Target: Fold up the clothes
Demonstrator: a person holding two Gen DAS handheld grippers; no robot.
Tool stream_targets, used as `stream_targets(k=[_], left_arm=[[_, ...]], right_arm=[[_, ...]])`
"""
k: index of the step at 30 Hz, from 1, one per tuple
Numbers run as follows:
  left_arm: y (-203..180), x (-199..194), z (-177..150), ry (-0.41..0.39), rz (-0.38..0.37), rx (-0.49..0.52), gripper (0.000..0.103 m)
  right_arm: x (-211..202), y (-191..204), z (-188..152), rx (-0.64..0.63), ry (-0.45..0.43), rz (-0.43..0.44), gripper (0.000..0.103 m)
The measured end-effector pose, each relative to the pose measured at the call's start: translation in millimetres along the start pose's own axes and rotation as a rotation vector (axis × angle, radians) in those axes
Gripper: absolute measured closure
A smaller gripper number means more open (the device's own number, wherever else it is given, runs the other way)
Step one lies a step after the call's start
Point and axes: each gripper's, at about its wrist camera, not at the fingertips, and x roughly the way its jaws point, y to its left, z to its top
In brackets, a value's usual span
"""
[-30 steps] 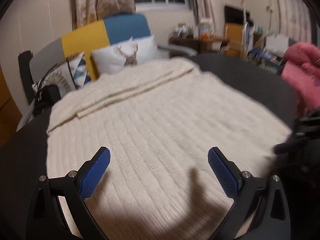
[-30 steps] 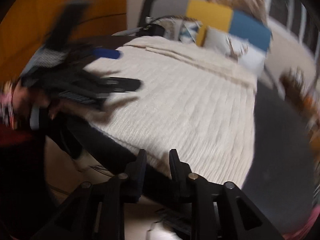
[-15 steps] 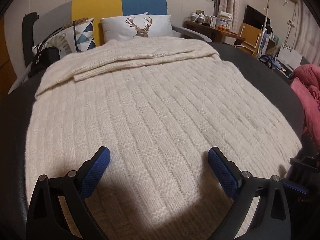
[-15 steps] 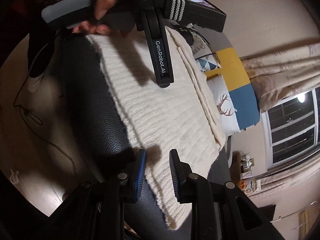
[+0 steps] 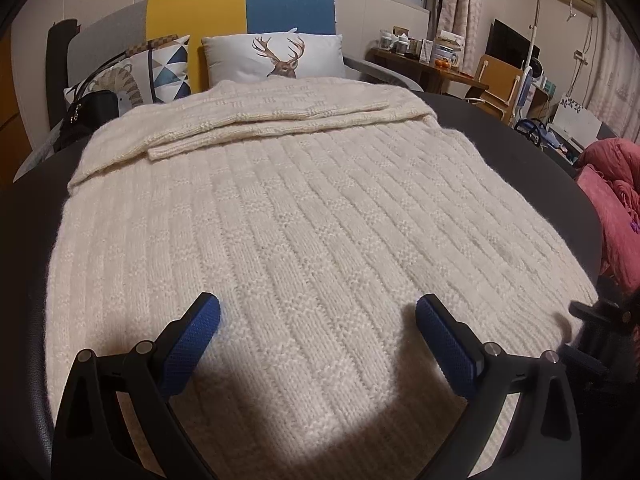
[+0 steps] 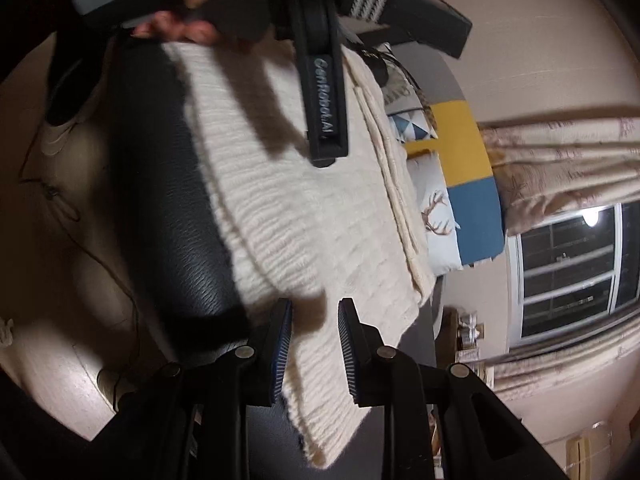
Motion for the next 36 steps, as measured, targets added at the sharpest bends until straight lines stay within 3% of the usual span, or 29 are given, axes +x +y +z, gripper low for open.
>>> stream_targets(k=[3,10,15,17,24,27,36], left_arm=[[-2,1,0,0.000,0.012,0.007,0.003],[-2,0,-1,-0.002,0.008,0.009,0.003],[-3,1,-1,0.001,0.018,0.014,0.003],[-2,0,-1,0.001,0.014,0.013,0.003],[-2,1,-1,0.001,0.014,0.014,0.003],[-2,1,0,0.000,0.014,0.015,0.003],[-2,-3,6,0.028,0.012,0.010,0.003]], right_arm=[[-1,7,-2,-0.042,-0.003,-0.017,0.080],[15,-7,-13,-0.005,0.078,-0.034,0.080],[11,-11,-1,0.014,0.015,-0.015,0.082],[7,-11,4,0.058,-0.006,0.037,0.101],[5,-34,-1,0.217,-0.017,0.278,0.101],[4,-55,-10,0.333,-0.028,0.439,0.101],[12,-62,-23,0.440,-0.016,0.565,0.100]])
